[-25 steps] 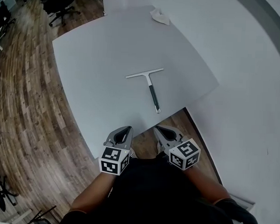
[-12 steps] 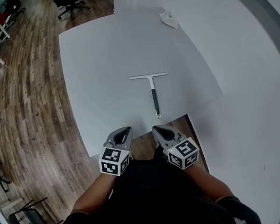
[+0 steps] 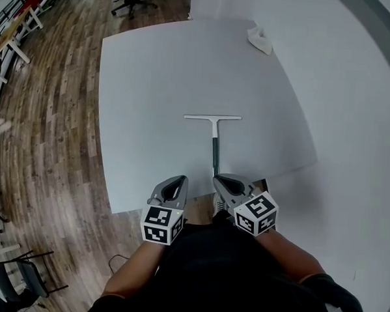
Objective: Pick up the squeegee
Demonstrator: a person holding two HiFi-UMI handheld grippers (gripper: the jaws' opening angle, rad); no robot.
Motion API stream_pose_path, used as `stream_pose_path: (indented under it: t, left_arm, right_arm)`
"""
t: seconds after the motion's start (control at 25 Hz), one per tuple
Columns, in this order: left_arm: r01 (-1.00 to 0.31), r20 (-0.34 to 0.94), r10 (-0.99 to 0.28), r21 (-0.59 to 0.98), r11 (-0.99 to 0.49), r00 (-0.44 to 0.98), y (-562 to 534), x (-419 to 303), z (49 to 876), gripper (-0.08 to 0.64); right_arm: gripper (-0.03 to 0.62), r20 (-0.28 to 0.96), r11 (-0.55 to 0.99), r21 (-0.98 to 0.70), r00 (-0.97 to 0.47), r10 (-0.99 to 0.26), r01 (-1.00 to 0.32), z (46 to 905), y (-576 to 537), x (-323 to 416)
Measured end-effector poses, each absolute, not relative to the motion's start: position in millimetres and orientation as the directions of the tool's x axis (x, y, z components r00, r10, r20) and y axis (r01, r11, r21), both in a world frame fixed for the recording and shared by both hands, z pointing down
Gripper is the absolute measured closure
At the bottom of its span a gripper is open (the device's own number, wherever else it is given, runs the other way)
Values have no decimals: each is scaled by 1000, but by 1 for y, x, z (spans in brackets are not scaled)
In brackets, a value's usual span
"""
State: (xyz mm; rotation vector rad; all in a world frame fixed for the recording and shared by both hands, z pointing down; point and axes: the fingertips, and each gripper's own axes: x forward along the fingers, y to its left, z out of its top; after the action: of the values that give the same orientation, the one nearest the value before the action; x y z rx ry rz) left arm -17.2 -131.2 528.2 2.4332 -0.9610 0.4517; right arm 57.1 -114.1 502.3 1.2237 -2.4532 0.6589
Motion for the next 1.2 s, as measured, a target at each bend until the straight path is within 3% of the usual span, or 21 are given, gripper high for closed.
stream_pose_path:
  t: [0.84, 1.2]
  left_arm:
    - [-863, 536, -686, 196, -466, 492, -145, 42, 520, 554]
    - [-898, 590, -696, 124, -423, 409, -125, 49, 525, 552]
  right_arm:
    - [586, 392, 665, -350, -748, -536, -660, 503, -150, 131]
    - [586, 384, 654, -435, -784, -488, -619, 527, -153, 140]
